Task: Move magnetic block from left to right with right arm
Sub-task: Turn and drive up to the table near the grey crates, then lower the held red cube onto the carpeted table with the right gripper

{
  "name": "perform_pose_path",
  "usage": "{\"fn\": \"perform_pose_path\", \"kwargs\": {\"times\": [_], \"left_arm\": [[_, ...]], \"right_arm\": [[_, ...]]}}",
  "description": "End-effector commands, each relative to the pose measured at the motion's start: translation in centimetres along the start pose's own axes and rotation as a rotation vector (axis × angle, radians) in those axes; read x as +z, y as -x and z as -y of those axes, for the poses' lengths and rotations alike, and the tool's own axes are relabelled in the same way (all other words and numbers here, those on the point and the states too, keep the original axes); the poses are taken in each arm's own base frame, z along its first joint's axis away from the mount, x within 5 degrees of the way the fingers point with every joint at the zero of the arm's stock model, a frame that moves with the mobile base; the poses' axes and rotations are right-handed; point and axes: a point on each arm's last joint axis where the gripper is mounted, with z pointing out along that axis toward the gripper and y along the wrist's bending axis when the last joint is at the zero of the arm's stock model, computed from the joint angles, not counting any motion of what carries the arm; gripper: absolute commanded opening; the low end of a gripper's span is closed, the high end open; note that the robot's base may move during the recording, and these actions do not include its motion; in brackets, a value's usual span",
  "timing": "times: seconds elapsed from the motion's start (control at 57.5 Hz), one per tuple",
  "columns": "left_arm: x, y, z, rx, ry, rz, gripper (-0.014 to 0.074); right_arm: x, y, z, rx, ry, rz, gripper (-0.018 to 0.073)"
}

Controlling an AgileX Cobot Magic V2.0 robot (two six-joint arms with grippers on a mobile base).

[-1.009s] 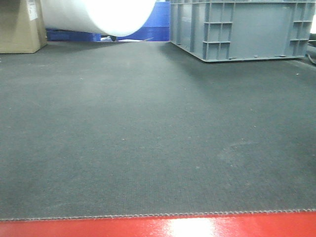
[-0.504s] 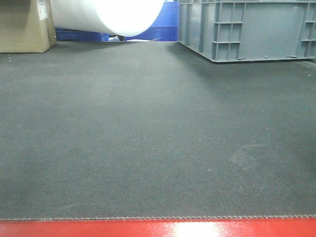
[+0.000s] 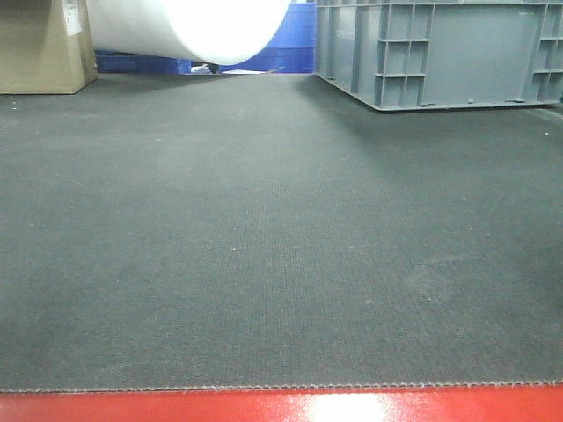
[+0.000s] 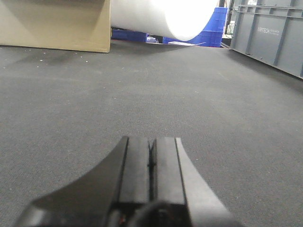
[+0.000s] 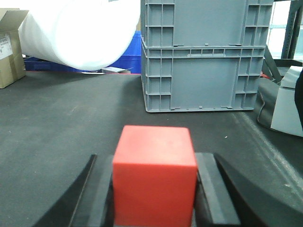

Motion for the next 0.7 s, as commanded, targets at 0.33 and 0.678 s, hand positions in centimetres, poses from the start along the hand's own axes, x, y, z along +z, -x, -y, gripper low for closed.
{"fn": "perform_pose_path", "kwargs": {"times": [0.33, 0.678], "left_arm": [[-0.1, 0.5, 0.0, -0.010, 0.000, 0.082, -0.0126], [-0.1, 0.5, 0.0, -0.010, 0.000, 0.082, -0.0126]], "right_arm": [[0.0, 1.7, -0.1, -0.008, -0.001, 0.107, 0.0329], [1.3, 1.3, -0.1, -0.008, -0.005, -0.041, 0.0329]]}}
